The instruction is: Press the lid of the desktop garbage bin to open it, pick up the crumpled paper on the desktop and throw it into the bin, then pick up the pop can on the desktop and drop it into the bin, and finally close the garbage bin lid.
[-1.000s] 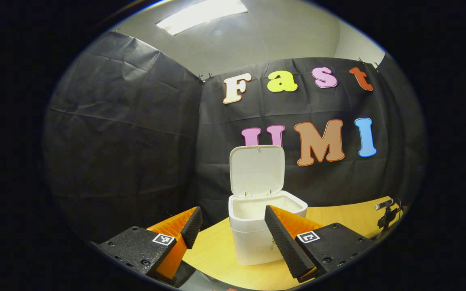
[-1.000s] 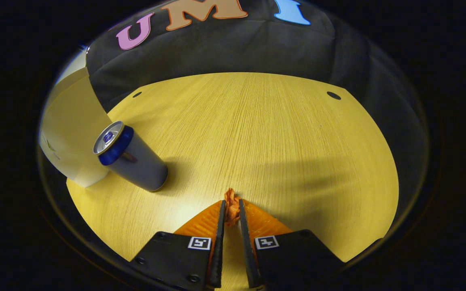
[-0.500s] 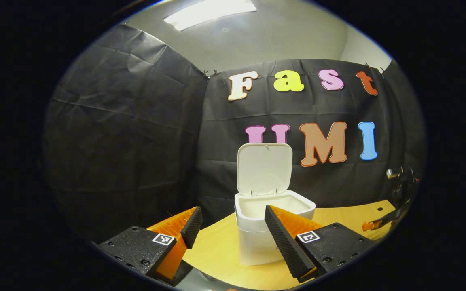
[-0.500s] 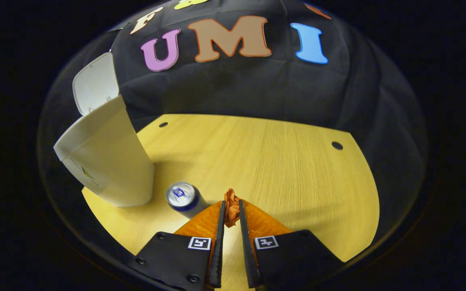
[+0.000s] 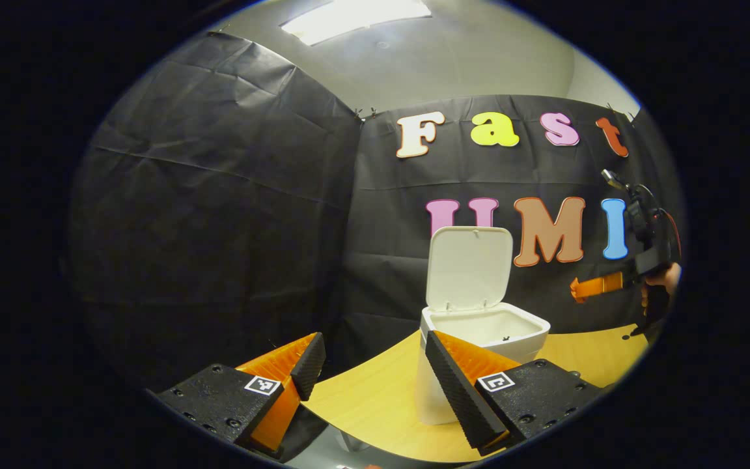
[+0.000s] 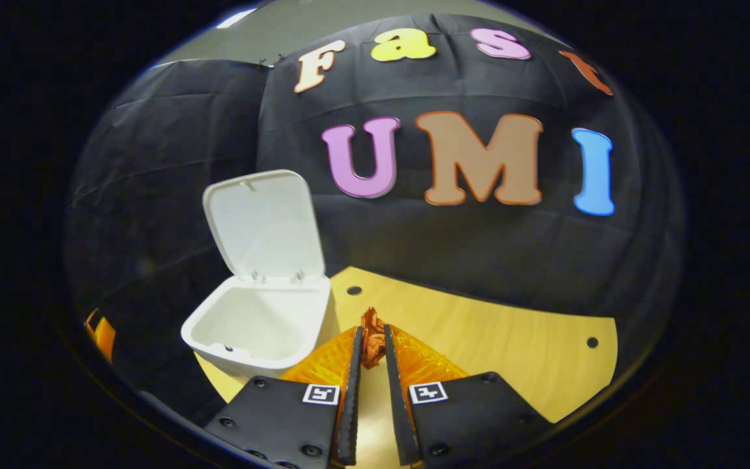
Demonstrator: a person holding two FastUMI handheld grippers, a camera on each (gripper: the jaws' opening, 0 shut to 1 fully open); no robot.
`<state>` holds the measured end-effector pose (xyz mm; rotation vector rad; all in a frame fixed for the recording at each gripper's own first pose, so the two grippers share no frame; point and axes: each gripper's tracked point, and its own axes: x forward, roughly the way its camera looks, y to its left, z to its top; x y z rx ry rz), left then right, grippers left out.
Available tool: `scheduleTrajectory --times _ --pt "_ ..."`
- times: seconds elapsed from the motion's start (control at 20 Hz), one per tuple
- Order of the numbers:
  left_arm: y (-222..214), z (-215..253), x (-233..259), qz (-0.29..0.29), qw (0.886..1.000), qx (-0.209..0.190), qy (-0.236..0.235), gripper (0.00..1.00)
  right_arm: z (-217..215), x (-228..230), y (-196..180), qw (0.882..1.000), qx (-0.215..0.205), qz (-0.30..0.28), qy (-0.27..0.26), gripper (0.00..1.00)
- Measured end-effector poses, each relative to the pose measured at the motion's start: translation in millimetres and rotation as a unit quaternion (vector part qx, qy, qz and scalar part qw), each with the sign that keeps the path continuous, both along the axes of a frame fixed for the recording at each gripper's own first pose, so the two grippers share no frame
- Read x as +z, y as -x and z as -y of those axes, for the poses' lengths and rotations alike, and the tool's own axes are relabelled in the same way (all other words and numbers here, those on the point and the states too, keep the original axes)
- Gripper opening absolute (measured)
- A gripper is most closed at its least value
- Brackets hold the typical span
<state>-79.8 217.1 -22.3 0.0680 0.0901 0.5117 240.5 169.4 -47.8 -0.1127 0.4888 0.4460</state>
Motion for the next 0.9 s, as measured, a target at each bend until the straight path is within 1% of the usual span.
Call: scheduleTrajectory --times 0.1,0.15,0.25,0.4,0.5,0.55,0.65,0.7,0.85,0.9 --pt "10.2 -15.3 3.1 0.0 1.0 0.02 -0.002 0.94 -39.2 2.9 -5.2 1.0 0.03 0.007 0.001 0.25" --pt "17.5 -23.5 2.2 -0.002 1.0 0.031 -0.004 0.94 -58.5 1.1 -6.9 0.999 0.043 0.004 0.0 0.26" --pt "31.6 -38.0 4.9 -0.004 0.999 0.052 -0.009 0.94 -90.3 -5.1 -9.1 0.998 0.065 -0.001 0.005 0.25" --pt "52.1 -56.0 9.5 -0.01 0.997 0.078 -0.023 0.93 -118.8 -22.2 -9.8 0.996 0.084 -0.013 0.014 0.25" --pt "61.2 -62.4 11.7 -0.015 0.995 0.089 -0.034 0.93 -130.6 -33.5 -8.3 0.995 0.09 -0.024 0.016 0.29" --pt "62.1 -64.0 12.5 -0.016 0.995 0.089 -0.039 0.94 -132.9 -39.1 -7.3 0.995 0.091 -0.027 0.019 0.4" --pt "60.8 -62.7 12.0 -0.02 0.995 0.084 -0.041 0.93 -133.7 -41.2 -6.7 0.995 0.089 -0.028 0.021 0.45" --pt "57.3 -60.1 10.4 -0.02 0.996 0.078 -0.04 0.96 -131.7 -42.1 -7.5 0.996 0.086 -0.028 0.022 0.5" --pt "44.4 -47.2 9.3 -0.018 0.998 0.054 -0.035 0.96 -117.5 -40.4 -7.0 0.997 0.071 -0.024 0.017 0.92" --pt "38.1 -41.3 9.5 -0.016 0.998 0.043 -0.036 0.96 -110.6 -38.0 -8.0 0.998 0.064 -0.022 0.015 0.99"
